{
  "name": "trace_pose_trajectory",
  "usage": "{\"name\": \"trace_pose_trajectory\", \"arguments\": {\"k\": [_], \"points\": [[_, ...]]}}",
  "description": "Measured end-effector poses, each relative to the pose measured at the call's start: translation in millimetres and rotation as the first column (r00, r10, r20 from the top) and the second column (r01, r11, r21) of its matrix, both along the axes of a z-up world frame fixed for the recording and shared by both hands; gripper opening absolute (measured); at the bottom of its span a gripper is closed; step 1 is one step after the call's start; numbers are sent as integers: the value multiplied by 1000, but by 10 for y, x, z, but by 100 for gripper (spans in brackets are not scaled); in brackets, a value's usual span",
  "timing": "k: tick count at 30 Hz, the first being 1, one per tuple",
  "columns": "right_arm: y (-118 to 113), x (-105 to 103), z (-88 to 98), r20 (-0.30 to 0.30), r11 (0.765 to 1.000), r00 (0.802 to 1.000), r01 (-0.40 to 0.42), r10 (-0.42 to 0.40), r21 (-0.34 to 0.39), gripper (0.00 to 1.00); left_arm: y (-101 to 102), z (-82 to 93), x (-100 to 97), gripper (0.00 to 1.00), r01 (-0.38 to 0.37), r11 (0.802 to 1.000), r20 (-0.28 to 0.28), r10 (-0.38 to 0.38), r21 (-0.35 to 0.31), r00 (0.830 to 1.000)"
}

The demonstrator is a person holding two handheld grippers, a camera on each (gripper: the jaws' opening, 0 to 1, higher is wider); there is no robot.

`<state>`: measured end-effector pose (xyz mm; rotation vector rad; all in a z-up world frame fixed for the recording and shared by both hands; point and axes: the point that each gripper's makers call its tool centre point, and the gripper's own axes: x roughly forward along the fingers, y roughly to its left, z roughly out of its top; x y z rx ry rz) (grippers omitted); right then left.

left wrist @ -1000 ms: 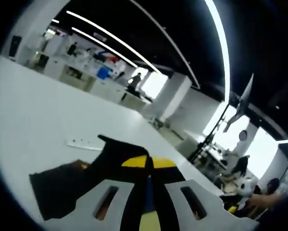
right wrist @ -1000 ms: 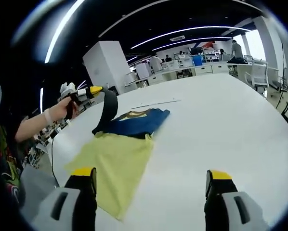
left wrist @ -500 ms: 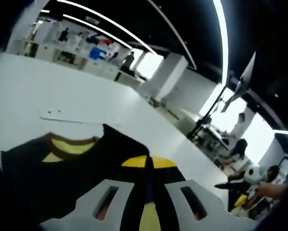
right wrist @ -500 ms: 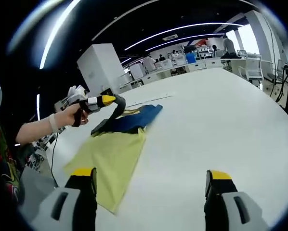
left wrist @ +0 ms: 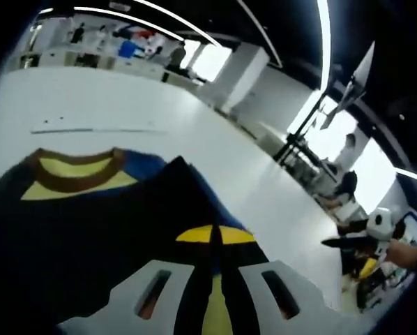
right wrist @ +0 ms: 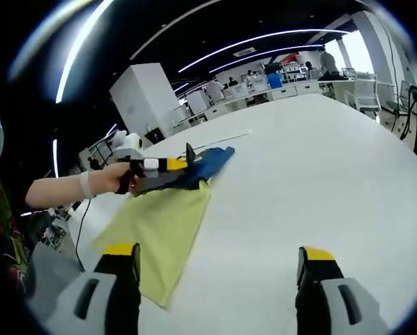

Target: Fold the garment on the visible template until the final outline fits inside the template.

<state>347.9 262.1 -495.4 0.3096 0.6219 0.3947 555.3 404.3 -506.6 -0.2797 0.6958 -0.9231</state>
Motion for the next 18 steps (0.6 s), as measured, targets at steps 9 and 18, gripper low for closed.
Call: {"name": "trace_pose_trajectory", "arguments": {"k": [9, 18], "points": [[-20, 2, -46, -11, 1000, 1000, -2, 2, -2, 93, -73, 4, -16, 0, -14, 1000, -9, 14, -25, 1000], [29, -1, -22, -5, 1000, 1000, 2, -2, 7, 93, -107, -118, -52, 0, 23, 1000, -5, -23, 7, 1000]]}}
